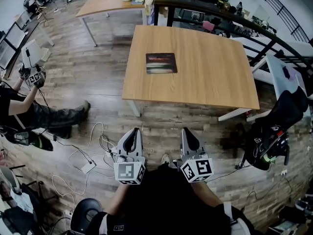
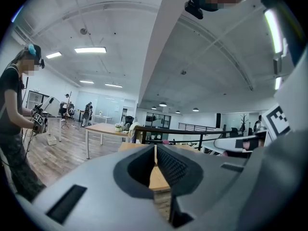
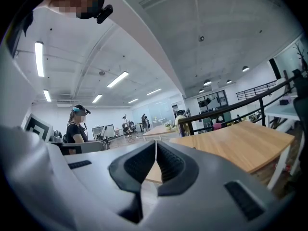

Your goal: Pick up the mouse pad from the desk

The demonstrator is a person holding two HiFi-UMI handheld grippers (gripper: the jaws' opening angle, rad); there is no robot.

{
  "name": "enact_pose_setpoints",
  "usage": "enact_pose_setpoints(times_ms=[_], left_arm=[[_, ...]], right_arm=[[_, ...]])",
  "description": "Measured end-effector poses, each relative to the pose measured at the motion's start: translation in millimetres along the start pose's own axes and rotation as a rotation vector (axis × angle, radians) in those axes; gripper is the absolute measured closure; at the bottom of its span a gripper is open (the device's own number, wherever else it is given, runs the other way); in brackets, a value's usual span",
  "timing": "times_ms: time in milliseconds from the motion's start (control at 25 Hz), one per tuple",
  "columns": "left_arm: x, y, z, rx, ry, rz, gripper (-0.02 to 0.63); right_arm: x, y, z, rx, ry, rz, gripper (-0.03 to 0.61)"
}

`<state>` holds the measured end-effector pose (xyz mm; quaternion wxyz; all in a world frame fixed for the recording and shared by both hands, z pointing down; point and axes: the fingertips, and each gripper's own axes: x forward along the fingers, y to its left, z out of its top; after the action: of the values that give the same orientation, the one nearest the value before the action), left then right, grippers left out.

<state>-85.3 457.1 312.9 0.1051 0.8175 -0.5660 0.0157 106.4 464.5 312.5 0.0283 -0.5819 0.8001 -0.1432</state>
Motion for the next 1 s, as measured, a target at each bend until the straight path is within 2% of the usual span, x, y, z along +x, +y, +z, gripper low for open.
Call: enact_pose_setpoints(times_ms=[240,600,840,1000], left_arm=[[12.4,-19.8,0.8,0.005,-0.004,0.041,0.583],[23.3,-46.5,-19.6,-0.013,0.028,0.097,0.583],[49.4,-38.6,-24.1,-0.017,0.043,0.099,0.583],[72.7,-18.6,-22.7,-0.013,0.039,0.102,0.583]], right_arm=[[0.5,-20.6,4.6,-0.006,0.011,0.039,0.546],[10.4,-59.8,-0.2,0.003,0.023,0.093,0.546],[32.8,-73.0,-2.1,0.019,0.027,0.077,0.546],[53.4,-80.3,0.6,-0.001,0.030,0.050,0.546]])
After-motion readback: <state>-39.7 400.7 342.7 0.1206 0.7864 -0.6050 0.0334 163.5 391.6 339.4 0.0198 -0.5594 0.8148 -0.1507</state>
